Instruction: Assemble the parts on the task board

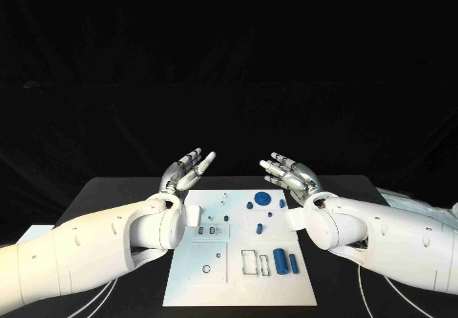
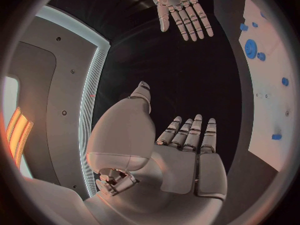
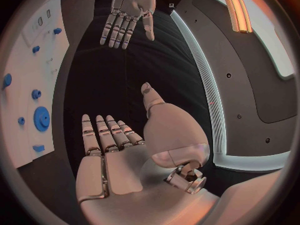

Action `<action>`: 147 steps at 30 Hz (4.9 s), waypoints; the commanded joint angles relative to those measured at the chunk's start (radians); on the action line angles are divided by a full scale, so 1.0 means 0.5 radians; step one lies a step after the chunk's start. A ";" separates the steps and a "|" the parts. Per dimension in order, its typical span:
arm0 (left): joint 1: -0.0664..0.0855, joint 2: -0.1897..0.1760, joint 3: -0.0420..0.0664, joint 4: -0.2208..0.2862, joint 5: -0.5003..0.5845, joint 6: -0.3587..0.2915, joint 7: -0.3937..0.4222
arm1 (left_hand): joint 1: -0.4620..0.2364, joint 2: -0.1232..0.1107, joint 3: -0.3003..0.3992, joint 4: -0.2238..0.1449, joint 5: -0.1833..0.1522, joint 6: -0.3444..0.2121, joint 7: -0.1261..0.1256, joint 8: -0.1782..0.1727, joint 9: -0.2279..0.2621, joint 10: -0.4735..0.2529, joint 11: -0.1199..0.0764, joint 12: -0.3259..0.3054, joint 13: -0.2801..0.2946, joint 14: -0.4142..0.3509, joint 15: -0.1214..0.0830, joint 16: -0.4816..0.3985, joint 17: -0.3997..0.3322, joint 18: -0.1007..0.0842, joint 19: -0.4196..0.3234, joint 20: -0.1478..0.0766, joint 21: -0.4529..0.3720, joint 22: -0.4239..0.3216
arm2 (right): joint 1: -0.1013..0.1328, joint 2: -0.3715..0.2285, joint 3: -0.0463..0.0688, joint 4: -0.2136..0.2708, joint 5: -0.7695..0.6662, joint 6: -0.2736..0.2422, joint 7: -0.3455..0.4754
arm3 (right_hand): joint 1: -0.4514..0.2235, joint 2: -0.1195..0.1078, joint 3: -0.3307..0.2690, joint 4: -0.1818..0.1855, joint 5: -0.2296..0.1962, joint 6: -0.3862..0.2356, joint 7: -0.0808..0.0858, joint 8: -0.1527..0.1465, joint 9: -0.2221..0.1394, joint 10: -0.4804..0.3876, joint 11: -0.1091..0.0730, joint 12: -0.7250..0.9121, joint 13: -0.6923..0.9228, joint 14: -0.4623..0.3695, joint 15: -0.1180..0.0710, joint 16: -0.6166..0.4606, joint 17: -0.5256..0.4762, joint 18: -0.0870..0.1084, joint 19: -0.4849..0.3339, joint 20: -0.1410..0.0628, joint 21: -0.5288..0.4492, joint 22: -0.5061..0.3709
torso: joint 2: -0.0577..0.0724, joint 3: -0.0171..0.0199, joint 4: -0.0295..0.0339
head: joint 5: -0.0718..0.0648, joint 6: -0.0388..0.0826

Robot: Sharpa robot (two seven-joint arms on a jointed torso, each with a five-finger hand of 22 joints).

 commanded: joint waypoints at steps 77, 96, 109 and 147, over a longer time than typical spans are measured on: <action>0.041 -0.346 0.035 0.520 -0.074 0.452 -0.022 | 0.383 0.175 -0.114 -0.316 0.008 1.387 0.162 0.122 0.070 1.673 -0.020 0.112 0.080 1.653 -0.109 0.283 0.306 0.115 1.616 -0.089 0.437 0.135 | 0.332 0.111 0.043 -0.240 -3.301 0.843 -1.182 | 0.152 -0.324 0.672 -0.212 -0.051 1.669 -0.014 0.083 0.083 1.680 -0.268 0.063 0.057 2.333 -0.406 2.056 1.581 0.237 1.777 -0.412 1.597 0.801 | 0.468 -0.0072 0.133 | -0.147 0.142; 0.049 -0.352 0.036 0.526 -0.073 0.435 -0.039 | 0.413 0.196 -0.099 -0.346 0.009 1.379 0.165 0.108 0.072 1.659 -0.018 0.108 0.078 1.664 -0.111 0.272 0.325 0.116 1.627 -0.091 0.432 0.130 | 0.332 0.160 0.042 -0.285 -3.254 0.857 -1.129 | 0.170 -0.311 0.744 -0.145 -0.072 1.755 -0.029 0.098 0.097 1.756 -0.288 0.069 0.061 2.352 -0.425 2.233 1.798 0.207 1.829 -0.414 1.814 1.058 | 0.480 -0.0072 0.141 | -0.139 0.110; 0.049 -0.354 0.036 0.520 -0.072 0.431 -0.049 | 0.421 0.200 -0.096 -0.355 0.009 1.376 0.166 0.104 0.072 1.654 -0.017 0.107 0.078 1.665 -0.111 0.268 0.330 0.115 1.629 -0.091 0.430 0.129 | 0.332 0.153 0.044 -0.237 -3.184 0.439 -1.122 | 0.205 -0.267 0.898 -0.080 -0.179 1.865 -0.041 0.115 0.135 1.871 -0.315 0.064 0.064 2.365 -0.442 2.407 2.000 0.175 1.875 -0.423 2.037 1.318 | 0.485 -0.0086 0.147 | -0.135 0.145; 0.078 -0.372 0.036 0.550 -0.071 0.442 -0.070 | 0.428 0.203 -0.092 -0.364 0.009 1.372 0.168 0.100 0.072 1.648 -0.016 0.105 0.077 1.665 -0.110 0.263 0.334 0.115 1.630 -0.091 0.428 0.127 | 0.339 0.506 0.045 -0.565 -3.231 0.329 -1.216 | 0.171 -0.314 0.926 -0.017 -0.195 1.850 -0.030 0.087 0.142 1.842 -0.300 0.059 0.059 2.357 -0.434 2.434 2.023 0.173 1.854 -0.415 2.079 1.355 | 0.519 -0.0170 0.176 | -0.127 0.130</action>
